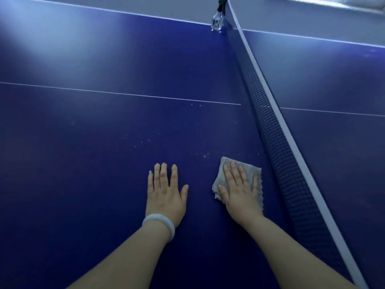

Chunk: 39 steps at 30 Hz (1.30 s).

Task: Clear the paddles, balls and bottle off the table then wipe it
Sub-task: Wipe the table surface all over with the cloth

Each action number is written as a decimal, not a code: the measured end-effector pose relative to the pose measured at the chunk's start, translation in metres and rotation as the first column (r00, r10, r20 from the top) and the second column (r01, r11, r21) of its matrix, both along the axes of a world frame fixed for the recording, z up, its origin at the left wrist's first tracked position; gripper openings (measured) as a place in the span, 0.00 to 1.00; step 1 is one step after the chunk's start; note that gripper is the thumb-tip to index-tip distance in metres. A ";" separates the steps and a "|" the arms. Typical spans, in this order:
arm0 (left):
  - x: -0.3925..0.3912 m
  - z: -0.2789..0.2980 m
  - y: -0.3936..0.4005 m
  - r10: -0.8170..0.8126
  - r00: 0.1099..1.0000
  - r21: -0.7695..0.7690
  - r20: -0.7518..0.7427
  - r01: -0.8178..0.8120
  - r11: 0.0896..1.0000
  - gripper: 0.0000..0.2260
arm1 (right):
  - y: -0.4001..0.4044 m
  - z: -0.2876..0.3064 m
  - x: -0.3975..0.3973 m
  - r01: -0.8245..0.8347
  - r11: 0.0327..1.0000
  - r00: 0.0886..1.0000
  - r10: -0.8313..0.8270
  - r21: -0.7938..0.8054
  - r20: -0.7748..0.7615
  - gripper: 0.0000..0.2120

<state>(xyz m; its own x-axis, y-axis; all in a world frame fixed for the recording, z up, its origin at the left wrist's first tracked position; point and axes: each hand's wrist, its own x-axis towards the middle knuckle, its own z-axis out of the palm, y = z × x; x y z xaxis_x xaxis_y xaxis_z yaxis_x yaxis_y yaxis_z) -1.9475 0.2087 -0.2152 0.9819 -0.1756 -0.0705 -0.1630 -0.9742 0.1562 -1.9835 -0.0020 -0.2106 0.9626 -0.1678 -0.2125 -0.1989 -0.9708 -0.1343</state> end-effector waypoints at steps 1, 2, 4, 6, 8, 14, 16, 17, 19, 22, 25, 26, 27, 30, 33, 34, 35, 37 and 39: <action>0.000 -0.002 -0.001 0.008 1.000 0.013 0.012 -0.008 1.000 0.31 | -0.008 -0.001 0.004 0.033 0.999 0.999 -0.033 -0.002 0.006 0.29; 0.000 -0.003 -0.001 0.010 1.000 0.014 0.023 -0.011 1.000 0.32 | -0.016 -0.002 0.009 0.070 0.998 0.998 -0.070 -0.004 0.004 0.30; 0.000 -0.004 -0.001 0.013 0.999 0.012 0.032 -0.014 1.000 0.32 | -0.029 -0.003 0.023 0.144 0.990 0.990 -0.144 0.009 0.008 0.32; 0.001 -0.005 -0.001 0.018 0.999 0.014 0.033 -0.019 1.000 0.32 | -0.040 -0.003 0.045 0.222 0.974 0.974 -0.223 0.042 0.022 0.33; 0.001 -0.003 -0.001 0.018 1.000 0.022 0.017 -0.018 1.000 0.32 | -0.048 0.000 0.075 0.306 0.950 0.952 -0.307 0.056 0.005 0.33; 0.001 0.000 -0.003 0.017 1.000 0.049 -0.003 -0.016 0.999 0.33 | 0.004 0.002 0.113 -0.009 0.999 1.000 0.008 0.042 0.011 0.31; 0.001 0.001 -0.002 0.023 1.000 0.045 -0.010 -0.023 0.999 0.33 | 0.017 -0.003 0.092 -0.192 0.980 0.980 0.190 0.045 0.053 0.31; 0.001 0.002 -0.002 0.026 1.000 0.043 -0.014 -0.026 0.999 0.33 | 0.012 -0.005 0.085 -0.229 0.972 0.972 0.227 0.041 0.055 0.30; 0.001 0.002 -0.002 0.026 0.999 0.038 -0.022 -0.025 0.999 0.32 | -0.015 -0.004 0.091 -0.149 0.988 0.988 0.148 0.026 0.043 0.29; 0.000 0.001 -0.001 0.025 0.999 0.038 -0.024 -0.024 0.999 0.32 | -0.059 0.001 0.122 0.140 0.990 0.990 -0.140 -0.015 -0.007 0.30; 0.000 0.001 -0.002 0.030 0.999 0.039 -0.017 -0.029 0.999 0.31 | -0.070 0.007 0.171 0.285 0.958 0.957 -0.286 -0.022 -0.041 0.31; 0.001 0.000 -0.002 0.023 1.000 0.045 -0.018 -0.022 0.999 0.31 | -0.064 0.008 0.187 0.297 0.955 0.954 -0.297 -0.015 -0.048 0.31; 0.001 0.000 -0.002 0.016 1.000 0.052 -0.018 -0.015 0.999 0.31 | -0.054 0.008 0.198 0.279 0.960 0.959 -0.278 0.001 -0.054 0.31; 0.001 0.003 -0.001 0.015 1.000 0.057 -0.025 -0.014 0.998 0.31 | -0.019 0.003 0.201 0.002 0.999 1.000 0.000 0.043 -0.026 0.31; 0.001 0.005 -0.002 0.016 0.999 0.046 -0.047 -0.014 0.999 0.31 | -0.023 -0.007 0.182 -0.181 0.981 0.983 0.179 0.068 0.024 0.30; 0.000 0.004 -0.001 0.010 0.999 0.048 -0.053 -0.008 0.999 0.32 | -0.035 -0.008 0.184 -0.135 0.988 0.991 0.133 0.076 0.023 0.31; 0.000 0.002 0.000 0.003 0.998 0.048 -0.058 0.000 0.999 0.32 | -0.048 -0.007 0.189 -0.044 0.995 0.999 0.044 0.084 0.010 0.31; 0.001 0.000 0.000 -0.002 0.998 0.044 -0.055 0.005 0.999 0.32 | -0.070 -0.003 0.209 0.149 0.985 0.989 -0.147 0.092 -0.026 0.32; 0.002 0.001 -0.001 0.008 0.999 0.038 -0.050 -0.006 0.999 0.32 | -0.073 0.002 0.238 0.227 0.971 0.974 -0.223 0.080 -0.047 0.33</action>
